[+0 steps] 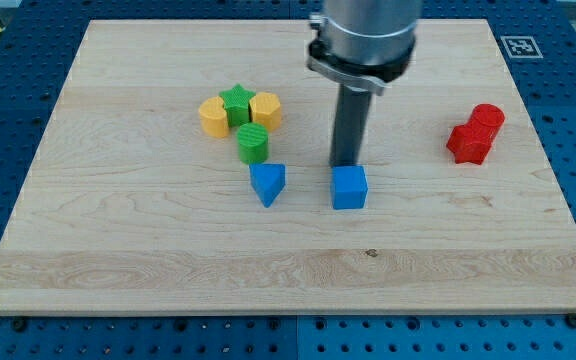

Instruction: Move blue cube a bit right and up

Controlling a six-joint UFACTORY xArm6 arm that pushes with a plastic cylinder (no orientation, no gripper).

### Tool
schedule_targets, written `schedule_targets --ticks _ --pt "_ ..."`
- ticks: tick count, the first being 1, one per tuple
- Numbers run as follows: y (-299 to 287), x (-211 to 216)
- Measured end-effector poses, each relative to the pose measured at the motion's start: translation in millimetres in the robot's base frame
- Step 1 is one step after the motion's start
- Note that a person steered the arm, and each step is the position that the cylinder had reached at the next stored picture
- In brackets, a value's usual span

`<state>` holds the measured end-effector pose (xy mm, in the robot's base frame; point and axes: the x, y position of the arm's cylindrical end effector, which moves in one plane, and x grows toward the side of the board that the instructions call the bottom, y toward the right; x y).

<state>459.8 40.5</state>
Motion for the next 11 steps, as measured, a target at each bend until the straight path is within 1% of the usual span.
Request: schedule_targets --ticks 1,2,3,5,6,7,8,9,10,11 --pt "-29 1" --pt "-31 31" --pt "-26 51" --pt "1 69" --pt "29 69" --pt "42 69" --pt "23 76" --pt "-11 77" --pt "-21 63" --pt "-16 53"
